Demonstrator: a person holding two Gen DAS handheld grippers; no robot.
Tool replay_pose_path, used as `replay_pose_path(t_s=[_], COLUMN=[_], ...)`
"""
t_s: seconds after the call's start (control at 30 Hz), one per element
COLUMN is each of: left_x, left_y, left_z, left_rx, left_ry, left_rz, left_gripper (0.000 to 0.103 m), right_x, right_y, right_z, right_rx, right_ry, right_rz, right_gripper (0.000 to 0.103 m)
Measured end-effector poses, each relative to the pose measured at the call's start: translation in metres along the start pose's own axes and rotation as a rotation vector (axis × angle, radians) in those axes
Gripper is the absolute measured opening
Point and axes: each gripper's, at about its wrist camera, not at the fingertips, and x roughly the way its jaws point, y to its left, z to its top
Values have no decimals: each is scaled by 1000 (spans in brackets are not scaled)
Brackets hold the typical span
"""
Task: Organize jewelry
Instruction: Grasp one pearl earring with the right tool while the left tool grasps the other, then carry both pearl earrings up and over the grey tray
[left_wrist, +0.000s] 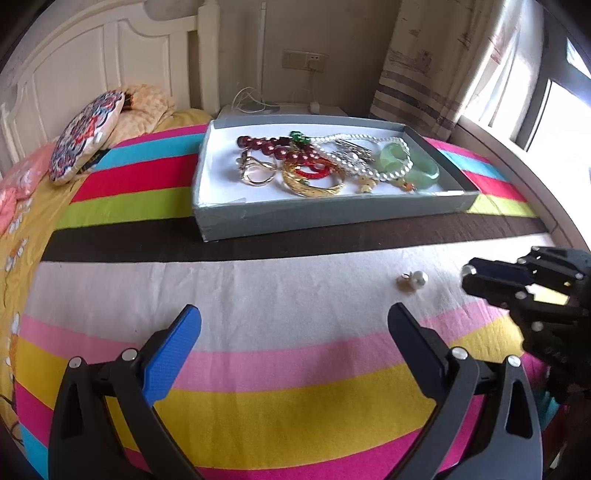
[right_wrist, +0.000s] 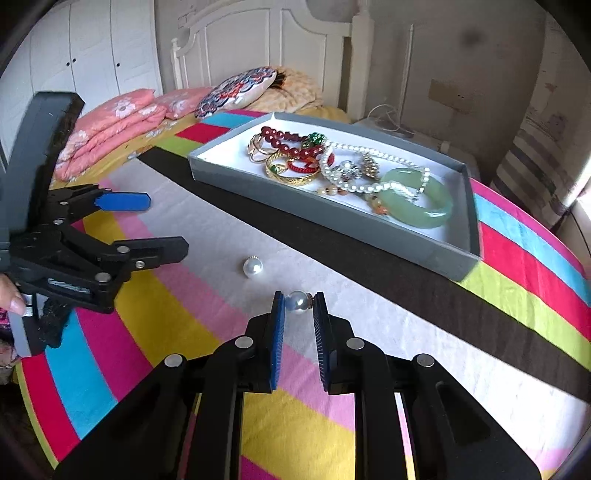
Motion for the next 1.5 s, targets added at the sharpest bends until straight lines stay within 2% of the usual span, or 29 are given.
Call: replay_pose_path(t_s=[0.07,0.13,0.17,0.2,0.37,0.43,0.5,0.57,0.6,0.67,0.9,1.07,1.3,1.5], left_x=[-3,-5,-4,-1,13,18,23,25,26,24,16,-7,-44,-53], left_y=[-9,-21,-28,-33,-67,-76,-82,-85,-85,-86,-85,-90,-100,-101], left_z=[0,1,2,3,9,12,14,16,16,15,9,13,40,58], left_rx=[45,76,87,98,197,215,224,224,227,237,236,263,297,285], left_ry=[-10,-10,3,12,45,49,53,46,44,42,18,-39,-136,-169], left_rz=[5,-29,-57,-72,-85,-77,-73,-72,-77,-74,-75,-64,-75,-83], left_gripper=[99,99,95,87,63,55,42,37,29,19,18,18,18,18], right_x=[-9,-16,-20,-23,-33,-35,-36,-39,-40,-42,-44,-52,-66,-70], right_y=[-3,-5,-6,-7,-7,-8,-9,-10,-10,-11,-13,-14,-16,-22], right_z=[-5,-10,-12,-14,-21,-23,-24,-25,-25,-26,-28,-22,3,22], right_rx=[23,42,53,61,71,77,83,86,87,93,107,105,73,59], right_ry=[-14,-28,-34,-39,-57,-62,-66,-72,-75,-83,-94,-121,-174,-208], right_rz=[-8,-12,-14,-13,-15,-12,-10,-8,-8,-7,-10,-22,-60,-84], right_gripper=[17,17,17,17,17,17,17,17,17,17,17,17,17,17])
